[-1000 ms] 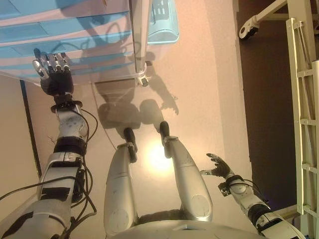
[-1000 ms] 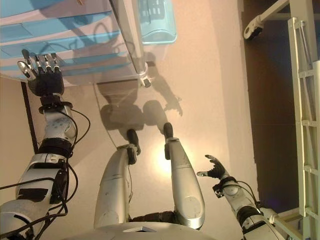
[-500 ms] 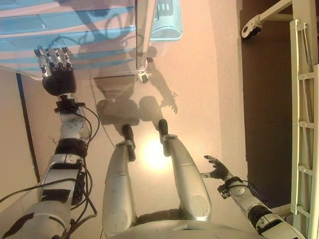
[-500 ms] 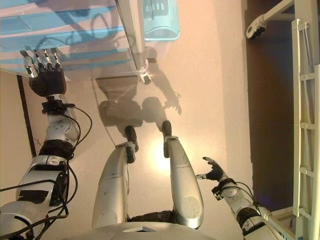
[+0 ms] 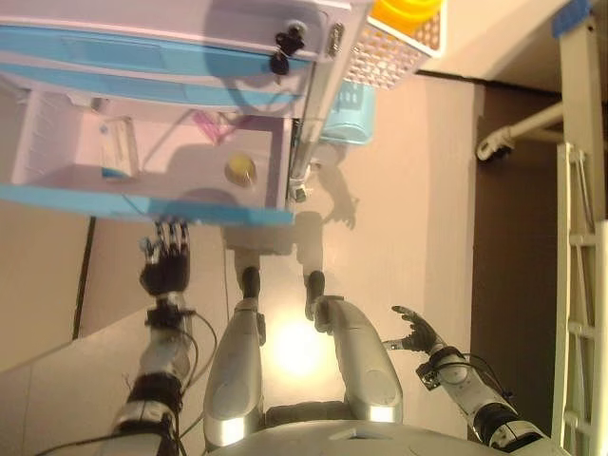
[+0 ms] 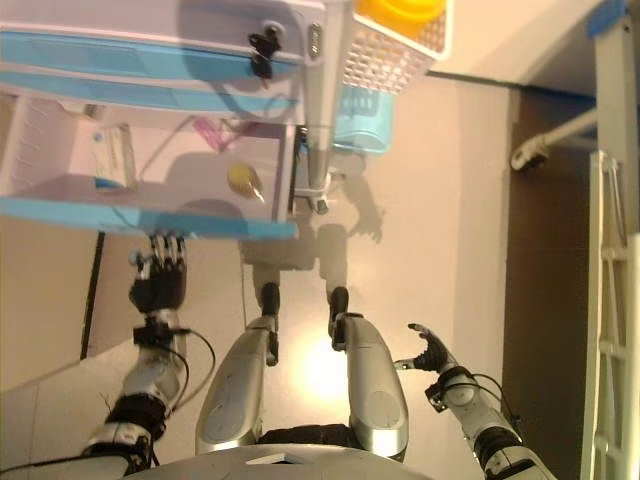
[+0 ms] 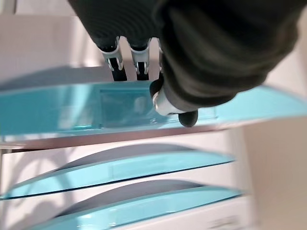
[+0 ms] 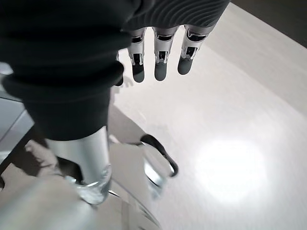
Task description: Open the drawer and pick up the medicine
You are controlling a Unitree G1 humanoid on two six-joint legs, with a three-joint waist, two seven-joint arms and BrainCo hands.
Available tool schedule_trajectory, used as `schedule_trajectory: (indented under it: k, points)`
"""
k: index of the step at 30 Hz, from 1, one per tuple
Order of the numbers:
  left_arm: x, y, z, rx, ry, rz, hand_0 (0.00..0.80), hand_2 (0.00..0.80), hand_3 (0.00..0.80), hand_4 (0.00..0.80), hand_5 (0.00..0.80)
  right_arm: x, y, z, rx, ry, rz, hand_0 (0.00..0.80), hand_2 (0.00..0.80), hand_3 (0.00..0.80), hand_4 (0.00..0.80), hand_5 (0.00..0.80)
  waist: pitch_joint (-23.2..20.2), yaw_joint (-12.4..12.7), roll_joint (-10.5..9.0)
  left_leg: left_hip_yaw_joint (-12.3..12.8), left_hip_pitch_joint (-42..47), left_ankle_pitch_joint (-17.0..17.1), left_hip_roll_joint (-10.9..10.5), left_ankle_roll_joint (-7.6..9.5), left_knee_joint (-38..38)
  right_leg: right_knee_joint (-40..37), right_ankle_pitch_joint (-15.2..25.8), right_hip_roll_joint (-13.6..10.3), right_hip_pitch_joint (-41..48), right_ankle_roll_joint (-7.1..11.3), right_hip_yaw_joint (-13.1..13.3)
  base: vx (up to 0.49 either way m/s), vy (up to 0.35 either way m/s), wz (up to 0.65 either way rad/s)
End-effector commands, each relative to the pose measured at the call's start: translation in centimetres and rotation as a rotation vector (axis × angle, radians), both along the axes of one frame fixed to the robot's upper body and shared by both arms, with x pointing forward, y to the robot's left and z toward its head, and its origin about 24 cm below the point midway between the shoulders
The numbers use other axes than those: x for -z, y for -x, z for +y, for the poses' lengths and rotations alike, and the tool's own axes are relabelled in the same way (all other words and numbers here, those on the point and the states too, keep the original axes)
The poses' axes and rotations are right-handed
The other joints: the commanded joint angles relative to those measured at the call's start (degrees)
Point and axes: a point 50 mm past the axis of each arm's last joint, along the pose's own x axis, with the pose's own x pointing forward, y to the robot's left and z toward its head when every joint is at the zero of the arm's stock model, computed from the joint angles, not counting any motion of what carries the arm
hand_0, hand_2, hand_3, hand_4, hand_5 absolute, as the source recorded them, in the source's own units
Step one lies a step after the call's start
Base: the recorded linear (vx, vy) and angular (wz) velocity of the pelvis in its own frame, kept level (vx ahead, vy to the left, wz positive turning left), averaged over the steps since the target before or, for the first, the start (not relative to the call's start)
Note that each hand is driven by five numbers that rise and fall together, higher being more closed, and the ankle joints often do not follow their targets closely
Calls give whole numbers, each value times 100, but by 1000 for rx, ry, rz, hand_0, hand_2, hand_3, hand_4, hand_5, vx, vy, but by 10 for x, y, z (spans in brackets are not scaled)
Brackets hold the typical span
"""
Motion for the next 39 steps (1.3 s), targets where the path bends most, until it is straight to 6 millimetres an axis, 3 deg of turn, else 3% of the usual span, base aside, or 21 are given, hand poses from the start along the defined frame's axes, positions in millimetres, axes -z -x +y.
schedule_trajectory:
  k: [1, 7, 12, 16, 20, 21, 22, 27, 31, 35, 39]
  points:
    - [-17, 24, 51, -186, -59, -220, 800, 800, 800, 800, 800, 9, 30, -27, 31, 41, 89, 0, 0, 0, 0, 0, -1148, 393, 504, 59, -57, -468, -392, 318, 226, -598, 1, -102, 626, 294, -256, 62, -122, 48]
    - [68, 97, 24, 6, -73, 462, 800, 800, 800, 800, 800, 10, 33, -38, 70, 28, 103, 0, 0, 0, 0, 0, -1563, 557, 500, -67, 400, -325, -406, 205, -242, -1213, 144, -107, 1226, 328, -559, 23, -71, 38]
    - [99, 141, 3, 188, -60, 811, 800, 800, 800, 800, 800, 11, 39, -48, 109, 34, 118, 0, 0, 0, 0, 0, -1737, 608, 531, -115, 564, -357, -491, 233, -330, -1469, 237, -104, 1421, 333, -630, -2, -10, 27]
    - [107, 161, -2, 242, -70, 927, 800, 800, 800, 800, 800, 12, 45, -54, 136, 39, 137, 0, 0, 0, 0, 0, -1825, 620, 581, -128, 691, -401, -548, 290, -393, -1581, 292, -116, 1513, 353, -654, -5, 13, 14]
    - [107, 158, -2, 265, -163, 943, 800, 800, 800, 800, 800, 15, 51, -54, 139, 31, 156, 0, 0, 0, 0, 0, -1899, 583, 605, -105, 824, -435, -569, 330, -469, -1634, 322, -119, 1576, 374, -633, 13, 24, 10]
    - [106, 155, -1, 277, -207, 944, 602, 602, 602, 602, 602, 16, 52, -53, 140, 28, 157, 0, 0, 0, 0, 0, -1913, 571, 611, -95, 849, -439, -568, 340, -487, -1639, 330, -123, 1585, 379, -629, 14, 28, 6]
    - [106, 150, -1, 288, -254, 950, 0, 0, 0, 0, 0, 17, 54, -52, 143, 24, 157, 0, 0, 0, 0, 0, -1935, 557, 619, -84, 877, -441, -567, 352, -512, -1639, 334, -123, 1588, 382, -620, 11, 23, 4]
    - [100, 127, 4, 300, -584, 1012, 0, 0, 0, 0, 0, 17, 54, -47, 168, 9, 109, 0, 0, 0, 0, 0, -2030, 446, 637, -8, 1032, -427, -537, 395, -711, -1696, 371, -97, 1620, 413, -554, 14, 17, -7]
    - [98, 112, 2, 357, -834, 1078, 0, 0, 0, 0, 0, 5, 40, -43, 180, -10, -44, 0, 0, 0, 0, 0, -2114, 329, 634, 67, 1139, -410, -506, 422, -846, -1732, 410, -70, 1626, 442, -455, 25, 21, -9]
    - [102, 110, -5, 474, -1134, 1181, 0, 0, 0, 0, 0, -32, 1, -34, 152, -11, -310, 0, 0, 0, 0, 0, -2185, 129, 621, 214, 1192, -410, -457, 448, -928, -1745, 430, -43, 1579, 462, -319, -7, 22, -10]
    - [107, 116, -9, 559, -1292, 1248, 0, 0, 0, 0, 0, -95, -37, -12, -9, 6, -626, 0, 0, 0, 0, 0, -2225, -97, 643, 369, 1280, -431, -413, 479, -1028, -1766, 430, -22, 1543, 481, -154, -29, 47, -18]
